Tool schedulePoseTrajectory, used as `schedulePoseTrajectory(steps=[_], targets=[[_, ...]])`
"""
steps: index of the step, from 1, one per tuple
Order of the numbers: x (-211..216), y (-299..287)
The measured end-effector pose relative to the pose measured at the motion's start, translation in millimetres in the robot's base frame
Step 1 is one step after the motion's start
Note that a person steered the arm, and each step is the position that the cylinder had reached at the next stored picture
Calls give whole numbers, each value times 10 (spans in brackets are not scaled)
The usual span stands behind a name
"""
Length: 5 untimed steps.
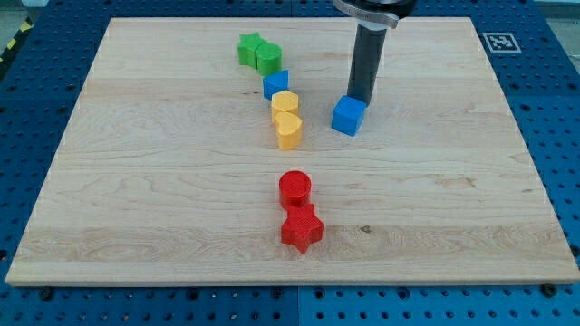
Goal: Push the blue cube to the top of the red circle
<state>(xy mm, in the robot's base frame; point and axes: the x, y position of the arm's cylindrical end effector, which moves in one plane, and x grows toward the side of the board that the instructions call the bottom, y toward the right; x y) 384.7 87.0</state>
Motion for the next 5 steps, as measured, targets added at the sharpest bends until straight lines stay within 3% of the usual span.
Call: schedulePoseTrajectory(steps=[2, 5], targets=[[144, -241], [750, -231]])
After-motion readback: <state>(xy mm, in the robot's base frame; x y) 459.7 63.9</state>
